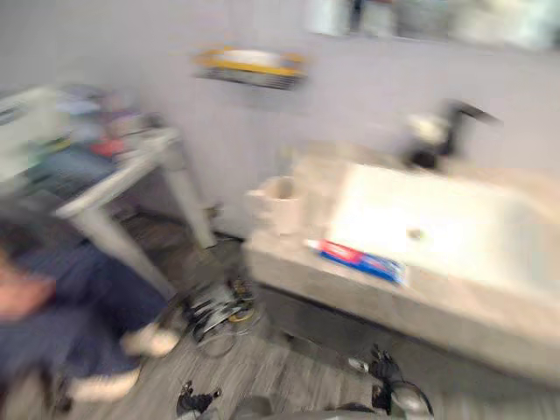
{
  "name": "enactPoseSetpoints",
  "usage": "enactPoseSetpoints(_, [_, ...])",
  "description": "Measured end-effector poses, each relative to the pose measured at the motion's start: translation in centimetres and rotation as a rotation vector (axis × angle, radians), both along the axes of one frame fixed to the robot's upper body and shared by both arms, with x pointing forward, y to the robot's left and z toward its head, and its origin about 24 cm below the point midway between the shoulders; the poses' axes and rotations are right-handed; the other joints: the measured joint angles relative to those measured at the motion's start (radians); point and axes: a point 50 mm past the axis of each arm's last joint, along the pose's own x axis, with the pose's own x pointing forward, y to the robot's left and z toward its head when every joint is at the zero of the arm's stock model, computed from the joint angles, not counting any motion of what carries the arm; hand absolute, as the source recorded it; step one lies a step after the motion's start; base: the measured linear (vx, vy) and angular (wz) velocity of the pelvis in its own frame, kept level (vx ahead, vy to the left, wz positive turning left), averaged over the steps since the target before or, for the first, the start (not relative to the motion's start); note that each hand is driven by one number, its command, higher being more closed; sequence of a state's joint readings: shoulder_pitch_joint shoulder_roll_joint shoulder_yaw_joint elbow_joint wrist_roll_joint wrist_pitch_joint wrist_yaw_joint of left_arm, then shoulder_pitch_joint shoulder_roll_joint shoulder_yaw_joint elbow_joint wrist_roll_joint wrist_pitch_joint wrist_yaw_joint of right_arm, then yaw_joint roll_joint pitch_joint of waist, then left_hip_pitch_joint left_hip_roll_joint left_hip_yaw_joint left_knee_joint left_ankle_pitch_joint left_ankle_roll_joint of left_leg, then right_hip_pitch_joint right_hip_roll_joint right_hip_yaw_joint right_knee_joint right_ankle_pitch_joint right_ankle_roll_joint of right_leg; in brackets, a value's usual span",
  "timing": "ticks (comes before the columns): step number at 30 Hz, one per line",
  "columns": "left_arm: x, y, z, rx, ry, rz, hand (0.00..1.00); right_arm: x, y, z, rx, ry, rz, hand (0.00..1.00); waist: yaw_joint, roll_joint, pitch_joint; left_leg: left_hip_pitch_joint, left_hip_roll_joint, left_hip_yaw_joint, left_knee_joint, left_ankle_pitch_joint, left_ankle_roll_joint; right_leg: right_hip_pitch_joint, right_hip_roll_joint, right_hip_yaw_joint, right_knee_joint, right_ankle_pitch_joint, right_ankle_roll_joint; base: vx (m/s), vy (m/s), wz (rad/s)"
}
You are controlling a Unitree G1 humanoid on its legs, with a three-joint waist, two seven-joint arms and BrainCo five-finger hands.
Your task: Organize washtable
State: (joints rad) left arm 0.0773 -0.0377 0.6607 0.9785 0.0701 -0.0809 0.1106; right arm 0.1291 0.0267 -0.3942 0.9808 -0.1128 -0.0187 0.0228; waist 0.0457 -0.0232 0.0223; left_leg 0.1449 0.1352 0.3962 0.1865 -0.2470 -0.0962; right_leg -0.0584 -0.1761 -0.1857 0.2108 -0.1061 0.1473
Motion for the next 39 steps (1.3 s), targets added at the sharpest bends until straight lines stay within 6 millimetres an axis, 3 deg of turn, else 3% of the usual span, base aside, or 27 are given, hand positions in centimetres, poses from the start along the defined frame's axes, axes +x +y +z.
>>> enactPoseSetpoints(5, [-0.8, -2.3, -0.9, -0.091, 0.04, -0.005, 0.0, -1.2, -0.8, -0.3, 0.019, 0.021, -0.132, 0.0, -0.01, 0.025, 0.002, 0.007, 0.009, -0.037, 0.058, 0.004, 0.002, 0.016, 0.043, 0.087, -0.083, 0.059, -0.013, -0.01, -0.053, -0.67])
enactPoseSetpoints(7, [-2.1, -2.0, -1.1, -0.086, 0.069, 0.013, 0.0, -1.2, -1.2, -0.3, 0.013, 0.017, -0.141, 0.0, -0.007, 0.033, -0.003, 0.011, 0.023, -0.027, 0.052, 0.002, 0.001, 0.002, 0.074, 0.139, -0.118, 0.092, -0.025, -0.03, -0.049, -0.61])
enactPoseSetpoints(10, [-2.4, -1.8, -1.1, -0.081, 0.079, 0.015, 0.0, -0.8, -1.4, -0.2, 0.013, 0.007, -0.122, 0.0, -0.004, 0.042, 0.007, 0.028, 0.021, 0.016, 0.004, 0.001, 0.001, -0.026, 0.095, 0.204, -0.153, 0.135, -0.033, -0.04, -0.008, -0.72])
enactPoseSetpoints(15, [-0.5, -2.5, -0.8, -0.075, 0.037, -0.049, 0.0, -0.4, -1.4, -0.1, 0.012, -0.002, -0.075, 0.0, -0.008, 0.019, 0.029, 0.04, 0.001, 0.027, -0.011, -0.01, 0.006, -0.032, 0.099, 0.239, -0.183, 0.177, -0.025, -0.09, 0.009, -0.32])
enactPoseSetpoints(18, [-0.1, -2.7, -0.6, -0.07, 0.019, -0.053, 0.0, -0.5, -1.4, -0.1, 0.012, -0.001, -0.072, 0.0, -0.005, 0.019, 0.036, 0.038, 0.002, 0.005, -0.012, -0.026, 0.011, -0.024, 0.087, 0.217, -0.178, 0.177, -0.024, -0.09, 0.04, 0.25])
enactPoseSetpoints(21, [-0.4, -2.6, -0.6, -0.055, 0.02, -0.038, 0.0, -0.7, -1.4, -0.1, 0.012, 0.004, -0.073, 0.0, -0.003, 0.01, 0.041, 0.016, -0.002, -0.063, -0.018, -0.029, 0.015, -0.012, 0.065, 0.162, -0.164, 0.167, -0.016, -0.06, 0.014, 0.71])
enactPoseSetpoints(23, [-1.6, -2.5, -0.7, -0.064, 0.031, 0.011, 0.0, -0.8, -1.5, -0.1, 0.011, 0.007, -0.071, 0.0, -0.001, 0.012, 0.043, -0.033, 0.003, -0.158, 0.011, -0.028, 0.016, -0.011, 0.044, 0.081, -0.121, 0.128, -0.019, -0.03, -0.049, 1.21])
enactPoseSetpoints(26, [-1.1, -2.1, -0.4, -0.053, -0.003, 0.034, 0.0, 0.1, -1.5, 0.2, -0.003, -0.018, -0.022, 0.0, -0.002, 0.003, 0.077, -0.111, 0.023, -0.262, 0.151, -0.048, 0.017, -0.009, 0.018, -0.026, 0.017, 0.021, -0.022, 0.0, -0.1, 1.19])
enactPoseSetpoints(29, [-0.4, -2.1, -0.2, -0.049, -0.029, 0.025, 0.0, 0.7, -1.3, 0.4, -0.011, -0.039, 0.0, 0.0, 0.005, 0.012, 0.098, -0.199, 0.062, -0.232, 0.281, -0.066, 0.022, -0.03, -0.001, -0.093, 0.112, -0.044, -0.028, -0.08, -0.065, 0.8])
enactPoseSetpoints(34, [0.8, -2.9, -0.1, -0.05, -0.036, -0.089, 0.0, 1.2, -1.7, 0.7, -0.036, -0.067, -0.018, 0.0, 0.02, 0.024, 0.099, -0.187, 0.054, -0.207, 0.179, -0.043, -0.003, -0.056, -0.007, -0.116, 0.126, -0.048, -0.034, 0.01, -0.045, 0.18])
enactPoseSetpoints(39, [1.0, -3.2, -0.2, -0.042, -0.011, -0.191, 0.0, 0.7, -1.9, 0.4, -0.035, -0.041, -0.037, 0.0, 0.011, 0.018, 0.067, -0.144, 0.011, -0.193, 0.017, 0.033, -0.003, -0.072, -0.011, -0.106, 0.072, -0.019, -0.038, 0.06, -0.005, -0.06])
